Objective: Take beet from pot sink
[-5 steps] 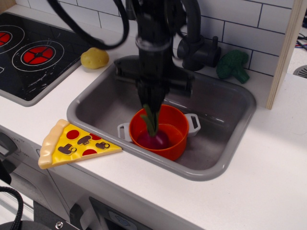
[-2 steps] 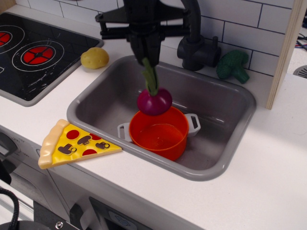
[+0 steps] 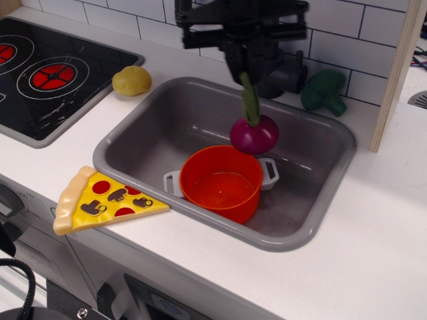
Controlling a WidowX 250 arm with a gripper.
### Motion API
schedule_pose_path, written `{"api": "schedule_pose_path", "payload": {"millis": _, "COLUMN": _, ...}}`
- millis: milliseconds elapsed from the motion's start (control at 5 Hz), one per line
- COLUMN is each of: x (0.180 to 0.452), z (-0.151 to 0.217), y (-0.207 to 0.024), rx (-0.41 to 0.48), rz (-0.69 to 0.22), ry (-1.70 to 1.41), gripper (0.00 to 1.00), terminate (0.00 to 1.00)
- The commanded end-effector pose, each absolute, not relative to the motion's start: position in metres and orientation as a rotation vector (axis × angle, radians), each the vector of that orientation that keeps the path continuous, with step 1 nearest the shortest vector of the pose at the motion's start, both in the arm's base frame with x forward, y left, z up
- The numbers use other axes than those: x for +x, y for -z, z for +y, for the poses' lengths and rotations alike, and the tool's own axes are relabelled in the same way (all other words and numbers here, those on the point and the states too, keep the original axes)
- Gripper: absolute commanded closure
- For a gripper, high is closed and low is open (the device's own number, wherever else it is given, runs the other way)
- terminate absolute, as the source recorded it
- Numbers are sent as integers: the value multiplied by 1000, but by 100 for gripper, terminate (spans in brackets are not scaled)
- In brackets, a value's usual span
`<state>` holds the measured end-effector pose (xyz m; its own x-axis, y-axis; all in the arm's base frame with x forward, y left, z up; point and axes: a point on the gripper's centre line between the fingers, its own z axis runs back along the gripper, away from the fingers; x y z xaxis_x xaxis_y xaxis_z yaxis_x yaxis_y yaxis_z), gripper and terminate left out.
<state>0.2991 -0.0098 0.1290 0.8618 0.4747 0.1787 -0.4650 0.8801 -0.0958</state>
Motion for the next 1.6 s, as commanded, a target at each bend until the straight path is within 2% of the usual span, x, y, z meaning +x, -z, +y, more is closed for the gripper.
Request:
{"api": "schedule_pose_path", "payload": {"millis": 0, "x": 325, "z": -19, "y": -123, "rx": -34, "rz": -257, "ry": -522, "gripper": 100, "terminate": 0}}
{"api": "schedule_pose_path", "payload": {"millis": 400, "x": 326, "z": -47, "y": -105, "rx": -47, "rz": -292, "ry": -475, "gripper": 100, "terminate": 0}}
{"api": "schedule_pose_path", "payload": {"millis": 600, "x": 326, "z": -59, "y": -109, "rx": -60, "rz": -314, "ry": -481, "gripper": 100, "terminate": 0}}
{"api": "schedule_pose_path", "payload": {"millis": 800, "x": 328, "z": -69, "y": -94, "rx": -21, "rz": -284, "ry": -477, "gripper": 100, "terminate": 0}}
{"api": "schedule_pose_path", "payload": {"millis": 1000, "x": 326, "z": -70, "y": -90, "rx": -10, "rz": -251, "ry": -481, "gripper": 0, "terminate": 0}}
{"api": "schedule_pose_path", "payload": {"millis": 1400, "x": 321, "z": -68, "y": -101, "rx": -39, "rz": -271, "ry": -476, "gripper": 0, "terminate": 0}}
